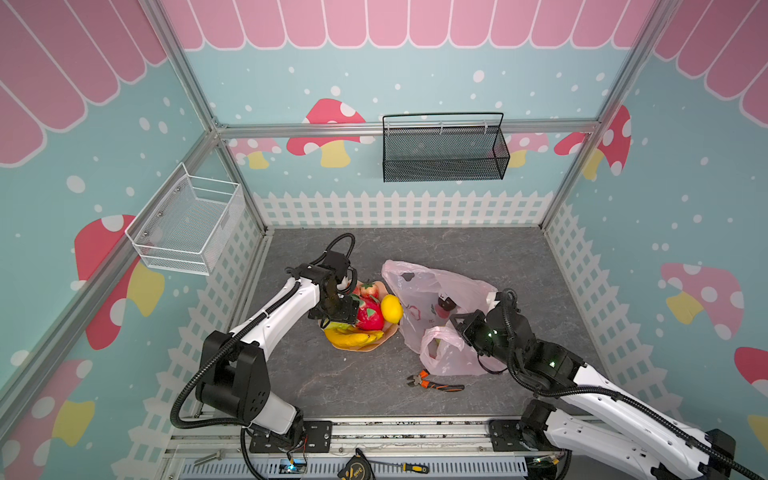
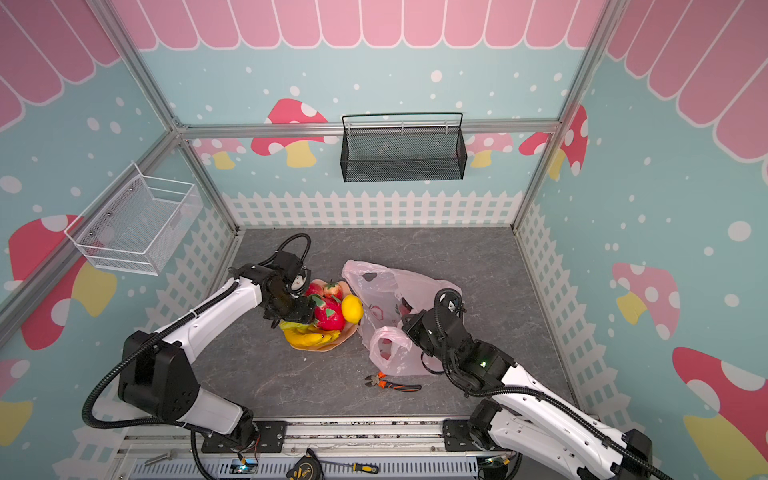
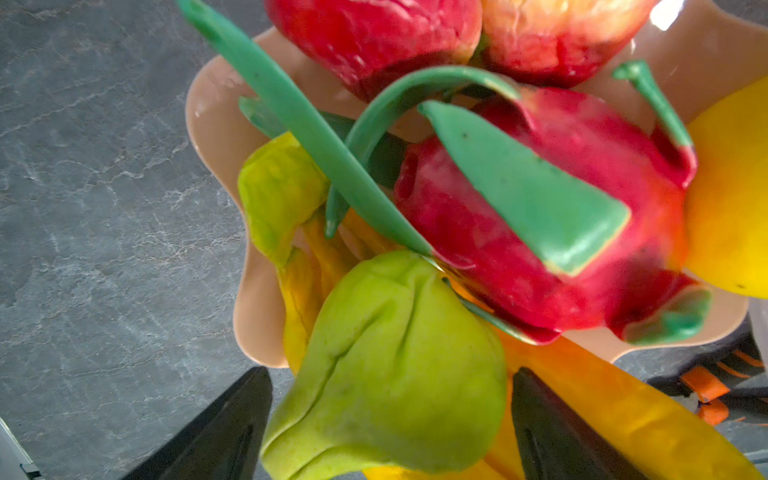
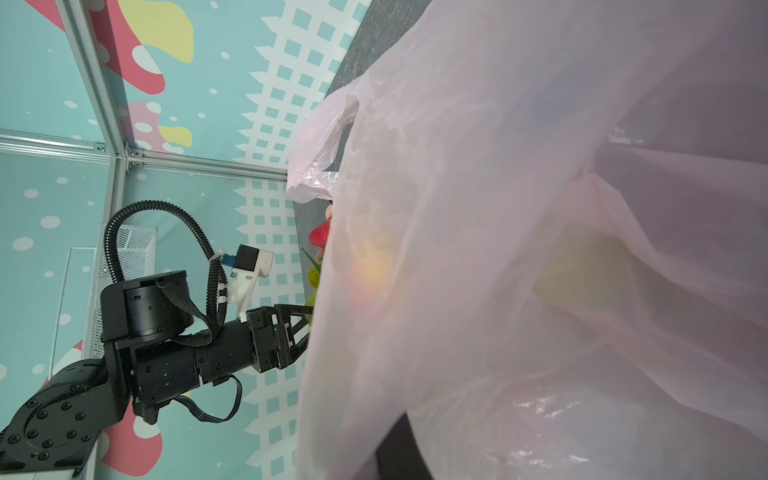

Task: Place the fruits into the plastic bag
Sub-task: 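Withdraw the left gripper from the bag back over the fruit bowl, then lower the left gripper onto the green pear in the bowl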

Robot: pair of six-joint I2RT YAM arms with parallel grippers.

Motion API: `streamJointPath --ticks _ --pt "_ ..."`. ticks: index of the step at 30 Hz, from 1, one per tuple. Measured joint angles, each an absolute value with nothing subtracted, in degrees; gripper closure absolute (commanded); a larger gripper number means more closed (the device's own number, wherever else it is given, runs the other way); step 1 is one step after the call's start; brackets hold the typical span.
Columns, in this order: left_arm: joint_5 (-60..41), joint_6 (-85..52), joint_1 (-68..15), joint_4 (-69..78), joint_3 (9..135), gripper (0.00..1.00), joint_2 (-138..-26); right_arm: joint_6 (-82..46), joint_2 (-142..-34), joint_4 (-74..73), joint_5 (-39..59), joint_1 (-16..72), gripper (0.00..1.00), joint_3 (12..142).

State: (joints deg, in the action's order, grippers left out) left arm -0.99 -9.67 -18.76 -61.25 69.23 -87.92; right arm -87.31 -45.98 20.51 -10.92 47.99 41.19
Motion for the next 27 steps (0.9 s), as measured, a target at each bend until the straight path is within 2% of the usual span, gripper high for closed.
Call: streamJointPath --ticks 9,15,22,27 --pt "-1.52 -9.34 -18.76 -60.03 68.38 0.28 -88.03 -87.48 -45.87 20.51 -10.98 47.99 1.00 41.19" --pt "-2.20 -8.88 -18.76 -59.46 68.25 0.41 -87.55 -87.50 -45.45 20.53 -11.07 47.99 1.00 41.19" --pt "-2.83 -8.73 -18.76 -59.53 67.37 0.50 -84.49 -87.55 -44.80 20.58 -11.25 47.99 1.00 41.19" --pt "-3.33 -8.75 -18.76 -59.55 67.40 0.53 -82.56 -87.70 -44.47 20.60 -11.60 47.99 1.00 41.21"
